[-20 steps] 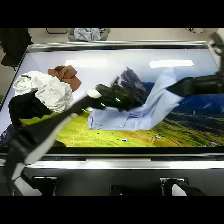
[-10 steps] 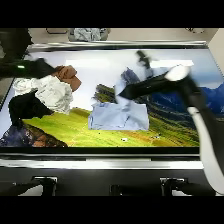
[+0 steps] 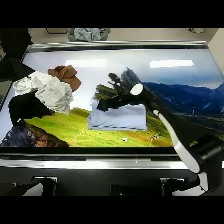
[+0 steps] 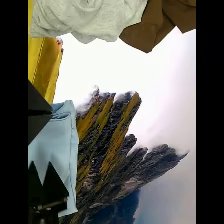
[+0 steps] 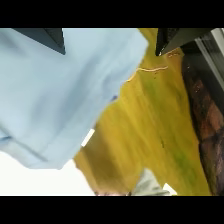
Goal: Fold the shirts.
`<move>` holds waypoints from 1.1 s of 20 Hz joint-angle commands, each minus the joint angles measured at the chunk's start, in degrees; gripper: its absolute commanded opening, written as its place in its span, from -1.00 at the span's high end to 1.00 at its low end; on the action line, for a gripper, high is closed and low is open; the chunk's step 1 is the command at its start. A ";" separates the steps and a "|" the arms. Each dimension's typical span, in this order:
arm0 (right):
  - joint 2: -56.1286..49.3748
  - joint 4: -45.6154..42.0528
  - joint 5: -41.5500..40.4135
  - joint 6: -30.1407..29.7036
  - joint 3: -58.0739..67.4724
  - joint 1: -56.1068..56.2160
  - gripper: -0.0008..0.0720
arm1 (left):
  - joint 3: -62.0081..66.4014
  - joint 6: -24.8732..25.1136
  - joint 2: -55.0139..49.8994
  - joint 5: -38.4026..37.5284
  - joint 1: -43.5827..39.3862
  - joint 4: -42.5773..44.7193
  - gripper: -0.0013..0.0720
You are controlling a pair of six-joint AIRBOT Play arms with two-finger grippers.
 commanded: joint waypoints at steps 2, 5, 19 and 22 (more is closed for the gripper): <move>6.49 -12.79 12.26 -0.94 0.07 -15.21 -0.84 | -0.02 0.90 0.20 -0.31 0.13 0.26 0.89; 7.23 -27.61 26.10 2.12 -1.40 -27.58 -0.81 | -0.02 0.90 0.20 -0.33 0.11 0.24 0.89; -2.19 -0.85 13.49 -6.01 -17.92 -26.45 0.21 | -0.02 0.83 0.07 1.20 -2.64 0.20 0.89; -1.46 0.96 13.88 -11.65 -16.09 -27.56 0.84 | -0.02 0.83 0.09 1.20 -2.73 0.17 0.89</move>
